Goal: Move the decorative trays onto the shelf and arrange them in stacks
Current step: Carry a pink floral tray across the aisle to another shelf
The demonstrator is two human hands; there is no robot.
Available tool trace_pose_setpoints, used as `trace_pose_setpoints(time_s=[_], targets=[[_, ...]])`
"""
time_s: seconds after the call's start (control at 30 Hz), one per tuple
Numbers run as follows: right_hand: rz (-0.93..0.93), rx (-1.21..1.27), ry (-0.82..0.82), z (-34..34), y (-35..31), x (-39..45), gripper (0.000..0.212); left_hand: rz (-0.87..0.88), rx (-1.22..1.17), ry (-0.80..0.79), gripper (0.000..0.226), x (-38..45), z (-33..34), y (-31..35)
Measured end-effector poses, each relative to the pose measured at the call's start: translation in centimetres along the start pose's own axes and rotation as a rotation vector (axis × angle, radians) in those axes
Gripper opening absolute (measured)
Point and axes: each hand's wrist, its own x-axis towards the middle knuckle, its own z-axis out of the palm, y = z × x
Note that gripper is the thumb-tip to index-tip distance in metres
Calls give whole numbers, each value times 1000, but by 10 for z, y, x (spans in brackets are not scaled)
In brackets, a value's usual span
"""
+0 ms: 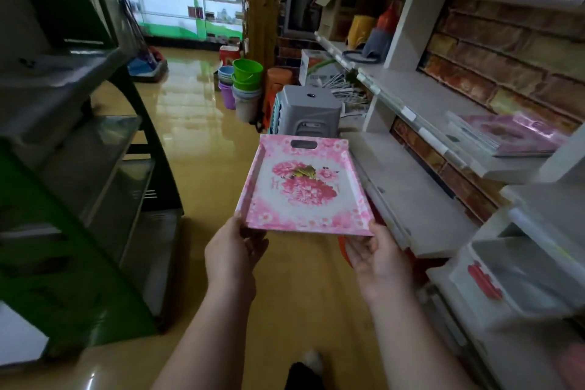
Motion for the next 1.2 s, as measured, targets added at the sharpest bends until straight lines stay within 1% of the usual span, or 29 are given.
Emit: trace_pose_setpoints(time_s=[0.1, 0.2, 0.33, 0.47, 0.57, 0.77, 0.83, 0.93, 1.0, 1.07, 1.1, 1.2], targets=[[36, 42, -63, 36, -2, 53, 16, 35, -32, 43, 19, 40, 27, 12], [86, 77, -141, 84, -9, 112, 17, 112, -66, 86, 22, 83, 66, 34], [108, 115, -233, 138, -31, 167, 20, 210, -81, 123, 17, 137, 110, 54], [121, 102, -281, 172, -59, 228, 19, 227, -100, 152, 16, 191, 165, 70], [113, 119, -292, 186, -76, 274, 19, 234, -111, 130, 15, 221, 204, 70], [74, 152, -219, 189, -96, 358, 25, 209, -74, 26, 16, 283, 272, 53], [34, 161, -176, 190, -106, 386, 26, 178, -39, -44, 18, 313, 299, 44], [-31, 182, -84, 192, -129, 422, 21, 134, 32, -169, 20, 358, 347, 28], [-108, 192, -6, 186, -144, 443, 20, 119, 99, -270, 21, 382, 385, 21], [-200, 149, 57, 180, -158, 461, 25, 50, 131, -355, 13, 403, 422, 15], [-227, 152, 92, 180, -164, 469, 26, 8, 143, -392, 15, 414, 440, 13], [-247, 253, 223, 187, -180, 492, 17, -97, 172, -469, 23, 446, 492, 6]])
